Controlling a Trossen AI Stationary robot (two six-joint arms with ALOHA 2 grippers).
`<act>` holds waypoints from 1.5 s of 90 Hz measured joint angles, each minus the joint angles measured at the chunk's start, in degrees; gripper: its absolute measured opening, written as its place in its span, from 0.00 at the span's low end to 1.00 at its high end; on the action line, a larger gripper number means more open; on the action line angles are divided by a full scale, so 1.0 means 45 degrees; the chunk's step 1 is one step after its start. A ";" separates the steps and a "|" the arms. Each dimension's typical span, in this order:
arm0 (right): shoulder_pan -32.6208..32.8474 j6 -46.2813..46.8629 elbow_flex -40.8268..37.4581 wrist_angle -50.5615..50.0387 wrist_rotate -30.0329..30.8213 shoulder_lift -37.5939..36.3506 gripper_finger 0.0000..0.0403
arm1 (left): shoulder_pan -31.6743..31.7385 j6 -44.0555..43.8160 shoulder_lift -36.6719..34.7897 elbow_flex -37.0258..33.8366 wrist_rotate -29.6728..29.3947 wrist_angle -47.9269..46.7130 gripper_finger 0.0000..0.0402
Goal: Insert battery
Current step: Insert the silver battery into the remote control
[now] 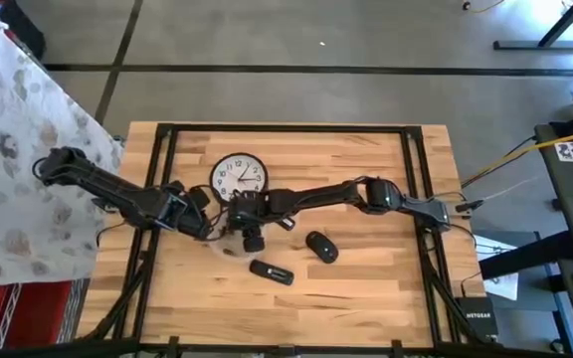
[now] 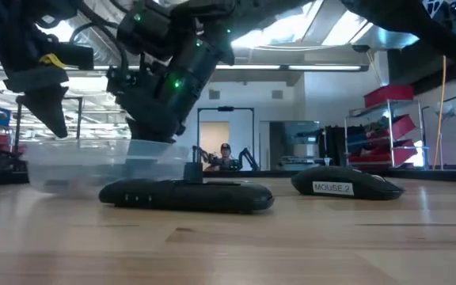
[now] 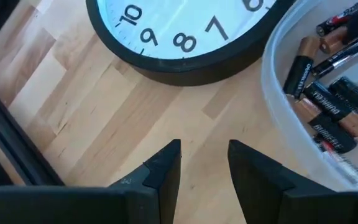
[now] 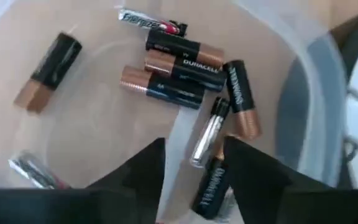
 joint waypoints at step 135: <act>0.0165 0.2271 0.0461 -0.0420 0.0800 0.0550 0.01 | -0.0013 -0.0117 -0.0010 0.0000 -0.0908 0.0423 0.29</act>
